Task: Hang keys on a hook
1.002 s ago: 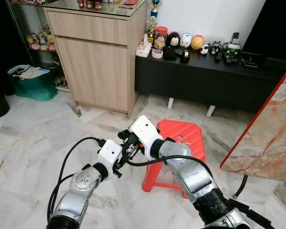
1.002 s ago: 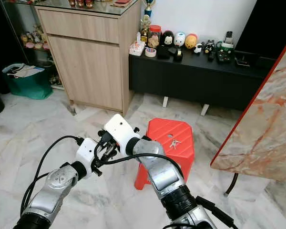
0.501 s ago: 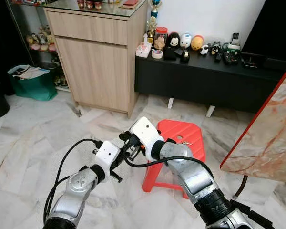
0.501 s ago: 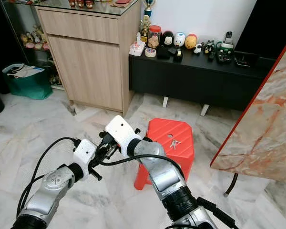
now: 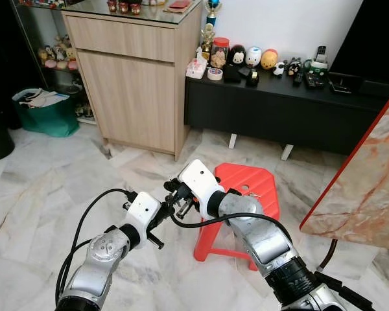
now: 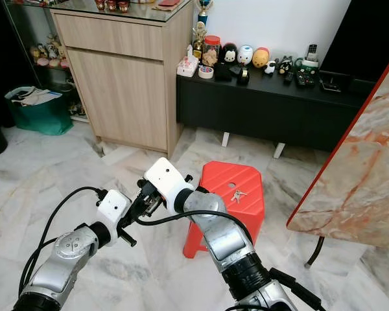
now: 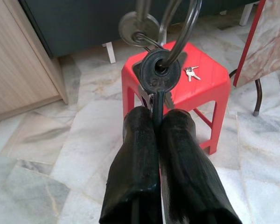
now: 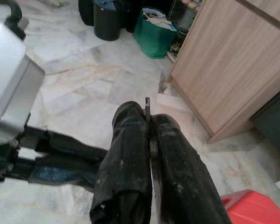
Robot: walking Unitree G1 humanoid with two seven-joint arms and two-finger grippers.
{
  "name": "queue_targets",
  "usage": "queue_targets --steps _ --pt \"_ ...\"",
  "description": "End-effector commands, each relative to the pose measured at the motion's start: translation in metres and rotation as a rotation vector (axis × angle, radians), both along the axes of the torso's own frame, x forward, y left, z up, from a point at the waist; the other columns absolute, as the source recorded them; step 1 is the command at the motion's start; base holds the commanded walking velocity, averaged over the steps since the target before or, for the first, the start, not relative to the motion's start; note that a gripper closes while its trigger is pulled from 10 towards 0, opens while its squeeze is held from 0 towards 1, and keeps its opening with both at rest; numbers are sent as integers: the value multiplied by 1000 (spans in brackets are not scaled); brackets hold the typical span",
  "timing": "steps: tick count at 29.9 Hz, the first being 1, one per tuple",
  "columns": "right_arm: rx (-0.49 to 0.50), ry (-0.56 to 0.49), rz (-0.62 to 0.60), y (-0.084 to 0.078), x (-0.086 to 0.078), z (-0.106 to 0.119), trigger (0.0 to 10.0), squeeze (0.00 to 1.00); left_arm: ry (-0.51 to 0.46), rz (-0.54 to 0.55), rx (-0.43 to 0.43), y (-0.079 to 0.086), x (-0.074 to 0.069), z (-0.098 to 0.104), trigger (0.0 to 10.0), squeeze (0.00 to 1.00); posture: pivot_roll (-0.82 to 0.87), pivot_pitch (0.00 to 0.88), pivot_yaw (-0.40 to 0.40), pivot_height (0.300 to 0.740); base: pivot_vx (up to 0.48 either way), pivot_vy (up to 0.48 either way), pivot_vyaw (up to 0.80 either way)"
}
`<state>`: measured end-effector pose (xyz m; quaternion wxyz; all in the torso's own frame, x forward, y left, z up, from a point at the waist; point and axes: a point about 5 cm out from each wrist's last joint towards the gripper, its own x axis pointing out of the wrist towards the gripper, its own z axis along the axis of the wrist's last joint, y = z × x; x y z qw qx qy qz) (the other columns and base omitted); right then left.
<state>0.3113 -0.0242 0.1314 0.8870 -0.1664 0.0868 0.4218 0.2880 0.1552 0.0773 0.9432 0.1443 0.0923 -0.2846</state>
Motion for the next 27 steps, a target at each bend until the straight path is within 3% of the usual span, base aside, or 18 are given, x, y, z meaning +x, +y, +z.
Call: queue_targets --steps 1,6,7,8,15,24,25,26,27 --pt "-30 -30 -6 -3 3 1 10000 0 22 3 21 3 -2 -3 0 0 96 0 -90 722 0 0 0" --pt "-47 -32 5 -4 3 -1 10000 0 21 -2 25 3 -2 -2 0 0 97 0 -91 722 0 0 0" --pt "-44 -22 9 -3 2 -2 10000 78 20 -3 25 3 -2 -2 0 0 97 0 -91 722 0 0 0" --pt "-42 -19 11 -3 2 -2 10000 1000 19 -3 25 3 -2 -2 0 0 98 0 -90 722 0 0 0" --pt "-63 -21 30 -4 0 -5 10000 1000 24 -11 38 3 -3 -3 0 0 96 0 -88 722 0 0 0" --pt "-127 -48 -76 -22 14 -10 10000 1000 46 -20 113 15 -8 -4 0 0 106 0 -83 722 0 0 0" --pt "-126 -47 -81 -23 14 -10 10000 976 48 -19 114 15 -8 -4 0 0 106 0 -83 722 0 0 0" --pt "-123 -46 -109 -27 17 -10 10000 737 51 -12 126 18 -9 -5 0 0 108 0 -82 722 0 0 0" --pt "-122 -45 -118 -29 17 -10 10000 737 51 -10 130 18 -9 -5 0 0 108 0 -82 722 0 0 0"
